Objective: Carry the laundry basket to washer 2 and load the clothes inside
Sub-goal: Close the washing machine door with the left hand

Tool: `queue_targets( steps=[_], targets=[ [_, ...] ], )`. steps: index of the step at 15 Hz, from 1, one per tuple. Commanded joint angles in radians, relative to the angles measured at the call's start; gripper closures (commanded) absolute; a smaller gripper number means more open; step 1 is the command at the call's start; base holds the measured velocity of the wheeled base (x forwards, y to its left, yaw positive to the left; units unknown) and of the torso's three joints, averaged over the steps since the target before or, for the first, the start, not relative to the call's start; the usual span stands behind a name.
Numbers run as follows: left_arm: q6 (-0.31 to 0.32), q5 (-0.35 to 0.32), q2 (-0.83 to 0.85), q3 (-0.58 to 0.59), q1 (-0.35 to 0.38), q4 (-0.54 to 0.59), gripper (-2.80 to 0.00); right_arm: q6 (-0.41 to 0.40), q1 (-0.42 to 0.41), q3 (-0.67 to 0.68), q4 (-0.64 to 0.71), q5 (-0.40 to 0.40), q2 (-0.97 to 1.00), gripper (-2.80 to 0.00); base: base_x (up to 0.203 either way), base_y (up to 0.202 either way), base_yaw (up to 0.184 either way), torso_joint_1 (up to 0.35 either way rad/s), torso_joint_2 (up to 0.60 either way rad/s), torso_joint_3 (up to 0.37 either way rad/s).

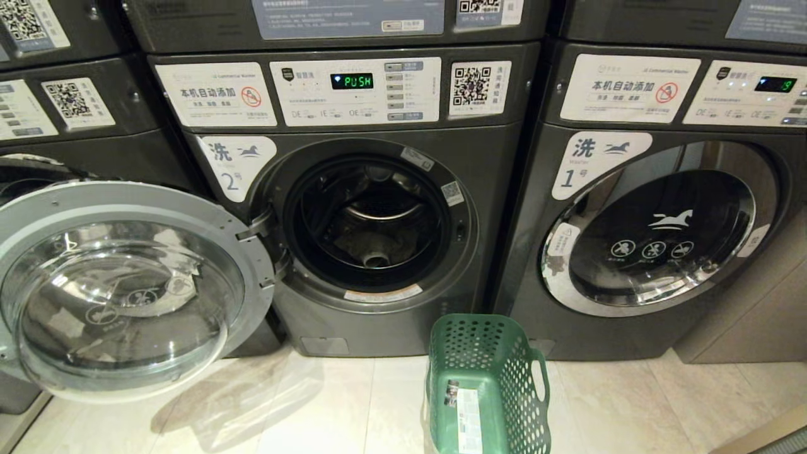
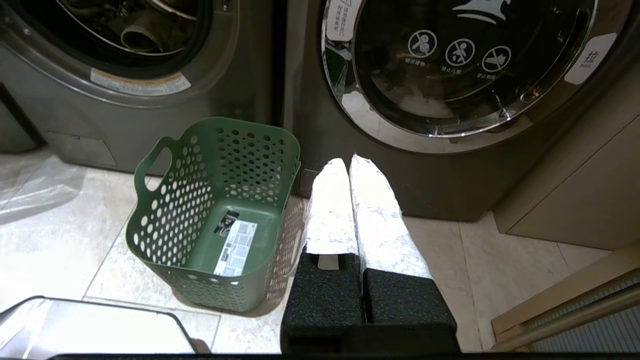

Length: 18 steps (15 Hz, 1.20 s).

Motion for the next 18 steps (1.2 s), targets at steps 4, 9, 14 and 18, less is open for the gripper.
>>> queue_targets(
  steps=[4, 9, 14, 18],
  targets=[
    [0.0, 0.0, 0.0, 0.002, 0.0, 0.0, 0.0, 0.002, 0.0, 0.0, 0.0, -0.001, 0.002, 0.0, 0.0, 0.0, 0.0, 0.001, 0.0, 0.183],
    [0.002, -0.002, 0.002, 0.002, 0.0, -0.002, 0.0, -0.008, 0.0, 0.002, -0.002, 0.004, 0.002, 0.0, 0.0, 0.0, 0.0, 0.0, 0.0, 0.022],
    [0.094, -0.001, 0.017, -0.134, 0.0, -0.039, 0.0, 0.01, -0.001, 0.0, -0.002, -0.005, 0.002, 0.0, 0.0, 0.0, 0.0, 0.0, 0.0, 0.0],
    [0.14, 0.048, 0.263, -0.571, 0.007, 0.082, 0.0, 0.003, 0.0, 0.0, -0.002, -0.004, 0.002, 0.0, 0.0, 0.0, 0.0, 0.0, 0.0, 0.0]
  ],
)
